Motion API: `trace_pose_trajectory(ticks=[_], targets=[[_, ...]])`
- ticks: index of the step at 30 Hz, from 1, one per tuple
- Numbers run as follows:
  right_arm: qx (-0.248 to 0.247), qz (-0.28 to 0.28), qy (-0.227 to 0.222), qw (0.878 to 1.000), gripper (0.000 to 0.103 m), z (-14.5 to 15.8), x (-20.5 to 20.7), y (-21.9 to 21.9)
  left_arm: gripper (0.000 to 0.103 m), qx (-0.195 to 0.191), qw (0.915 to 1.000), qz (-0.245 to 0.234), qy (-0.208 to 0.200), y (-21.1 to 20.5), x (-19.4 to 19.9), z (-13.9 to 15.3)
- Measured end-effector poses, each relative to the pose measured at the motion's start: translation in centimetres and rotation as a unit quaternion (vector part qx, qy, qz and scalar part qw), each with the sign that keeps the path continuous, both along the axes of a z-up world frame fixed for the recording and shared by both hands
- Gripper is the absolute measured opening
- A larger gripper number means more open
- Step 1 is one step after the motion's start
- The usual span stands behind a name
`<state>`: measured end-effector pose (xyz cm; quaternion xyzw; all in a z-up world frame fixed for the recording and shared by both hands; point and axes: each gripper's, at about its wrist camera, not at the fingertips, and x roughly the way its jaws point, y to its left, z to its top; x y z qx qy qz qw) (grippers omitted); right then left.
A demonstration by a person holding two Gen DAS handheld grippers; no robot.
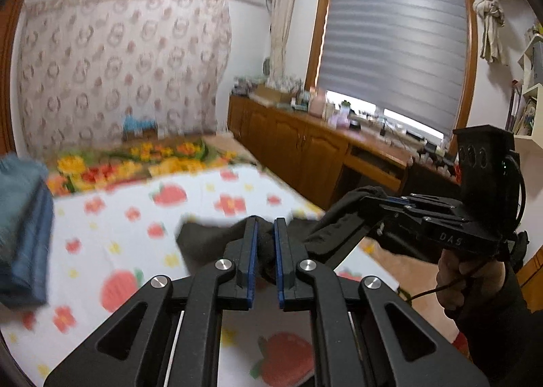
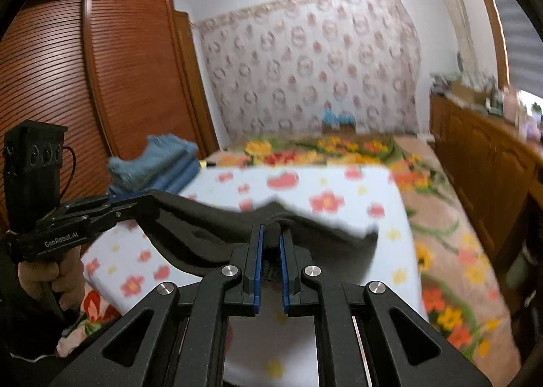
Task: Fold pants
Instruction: 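Lift the hem with both tools and fold it over the garment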
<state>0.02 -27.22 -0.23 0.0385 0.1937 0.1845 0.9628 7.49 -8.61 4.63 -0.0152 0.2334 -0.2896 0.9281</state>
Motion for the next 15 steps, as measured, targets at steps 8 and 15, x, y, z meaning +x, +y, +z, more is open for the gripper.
trace_pose_trajectory(ticks=[8, 15], targets=[[-0.016, 0.052, -0.074, 0.996, 0.008, 6.8, -0.9, 3.2, 0.010, -0.008, 0.9969, 0.038, -0.069, 3.9, -1.1, 6.5], [-0.032, 0.093, -0.075, 0.992, 0.008, 8.3, 2.6, 6.3, 0.010, 0.012, 0.9930, 0.088, -0.078, 7.3, 1.7, 6.2]])
